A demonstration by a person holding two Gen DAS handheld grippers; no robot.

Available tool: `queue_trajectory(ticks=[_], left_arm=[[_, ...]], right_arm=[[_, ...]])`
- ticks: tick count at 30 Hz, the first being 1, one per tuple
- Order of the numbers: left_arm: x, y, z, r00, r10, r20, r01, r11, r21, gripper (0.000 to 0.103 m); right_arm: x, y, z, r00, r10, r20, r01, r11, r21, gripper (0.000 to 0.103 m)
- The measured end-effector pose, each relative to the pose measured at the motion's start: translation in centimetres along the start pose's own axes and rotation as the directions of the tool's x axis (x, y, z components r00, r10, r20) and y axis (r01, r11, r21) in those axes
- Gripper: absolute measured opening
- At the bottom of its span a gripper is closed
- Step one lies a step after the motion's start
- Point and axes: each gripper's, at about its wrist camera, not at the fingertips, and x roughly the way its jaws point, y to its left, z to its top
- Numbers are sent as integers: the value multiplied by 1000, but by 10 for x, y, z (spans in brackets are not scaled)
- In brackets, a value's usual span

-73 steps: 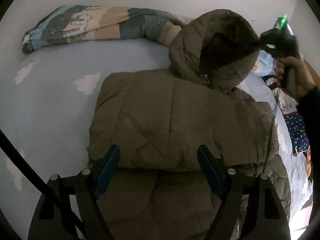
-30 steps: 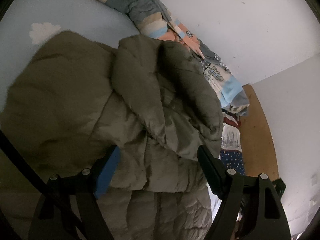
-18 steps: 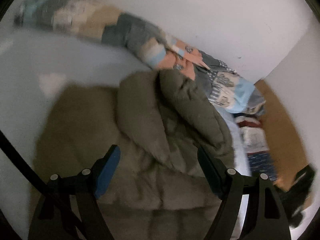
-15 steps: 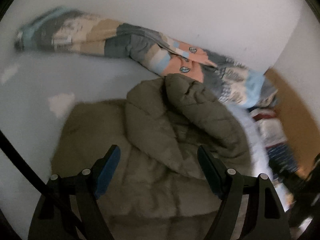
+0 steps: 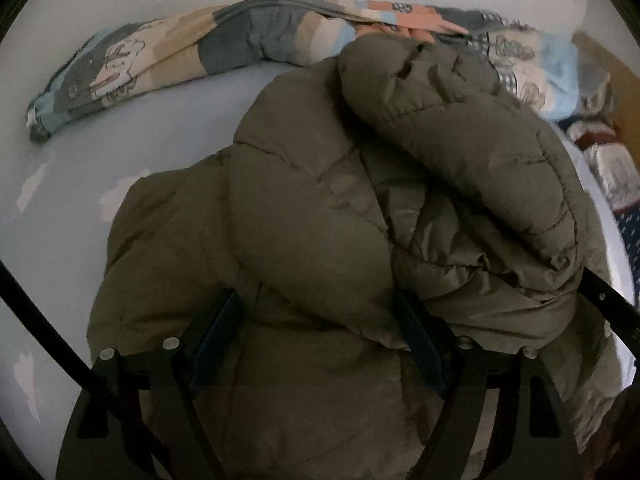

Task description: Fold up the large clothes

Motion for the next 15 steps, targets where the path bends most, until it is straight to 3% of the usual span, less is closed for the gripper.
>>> queue_trajectory(ticks=[5,15], left_arm=[[8,9,-6,1000,1,-29,0,1000,6,84],[3,7,-12,999,17,-32,-17,1000,8,86]], right_arm=[[20,-3,-6,996,-44,-78,42,999,-26,31],[25,-2,-9,991,-81,-102,76,995,-59,31]])
